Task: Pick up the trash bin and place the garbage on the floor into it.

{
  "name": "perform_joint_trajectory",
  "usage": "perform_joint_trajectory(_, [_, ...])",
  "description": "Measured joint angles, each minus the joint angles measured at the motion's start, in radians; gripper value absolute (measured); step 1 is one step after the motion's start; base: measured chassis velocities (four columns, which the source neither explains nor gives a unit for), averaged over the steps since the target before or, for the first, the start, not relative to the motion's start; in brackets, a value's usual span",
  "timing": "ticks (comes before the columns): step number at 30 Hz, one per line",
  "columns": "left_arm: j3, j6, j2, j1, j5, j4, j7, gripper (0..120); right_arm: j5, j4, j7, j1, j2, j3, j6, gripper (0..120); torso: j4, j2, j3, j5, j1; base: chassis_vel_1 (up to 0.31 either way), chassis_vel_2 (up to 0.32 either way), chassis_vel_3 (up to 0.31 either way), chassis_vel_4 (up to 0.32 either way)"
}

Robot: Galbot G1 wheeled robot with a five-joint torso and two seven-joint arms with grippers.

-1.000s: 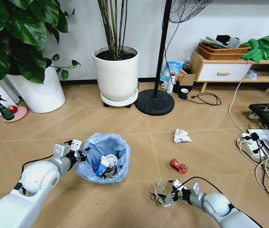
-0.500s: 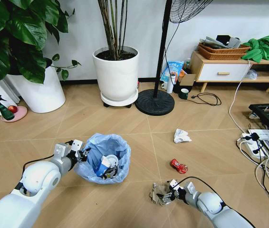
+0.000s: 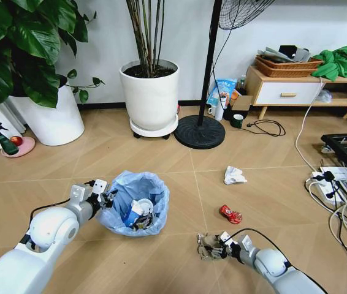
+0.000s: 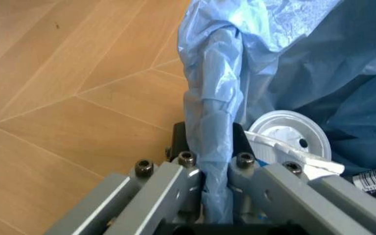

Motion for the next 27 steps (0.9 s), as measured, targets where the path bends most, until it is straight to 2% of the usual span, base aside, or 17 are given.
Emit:
perform_joint_trajectory(2, [-0.001, 0.000, 0.001, 0.000, 0.000, 0.000, 0.000, 0, 0.000, -0.002, 0.000, 0.000, 0.002, 0.000, 0.001, 43, 0.0000, 0.000, 0.000, 0.0003, 0.000, 0.000, 0.000, 0.000, 0.000])
perform_joint_trajectory(10, [-0.003, 0.000, 0.001, 0.000, -0.001, 0.001, 0.001, 0, 0.001, -0.004, 0.012, -0.007, 0.011, 0.018, 0.005, 12, 0.0001, 0.000, 0.000, 0.0003, 0.000, 0.000, 0.000, 0.000, 0.000])
perform_joint_trajectory(15, [-0.002, 0.000, 0.001, 0.000, -0.001, 0.001, 0.001, 0, 0.013, 0.009, 0.021, -0.018, 0.014, 0.052, 0.004, 1, 0.0000, 0.000, 0.000, 0.0002, 0.000, 0.000, 0.000, 0.000, 0.000])
perform_joint_trajectory(24, [-0.002, 0.000, 0.008, 0.003, -0.003, 0.000, 0.001, 0, 0.082, 0.082, 0.044, -0.030, 0.001, 0.097, 0.009, 0, 0.0000, 0.000, 0.000, 0.0002, 0.000, 0.000, 0.000, 0.000, 0.000])
perform_joint_trajectory(27, [-0.002, 0.000, 0.011, 0.008, -0.003, 0.000, 0.001, 0, 0.145, 0.150, 0.060, -0.022, -0.017, 0.120, 0.010, 0, 0.0000, 0.000, 0.000, 0.0005, 0.000, 0.000, 0.000, 0.000, 0.000])
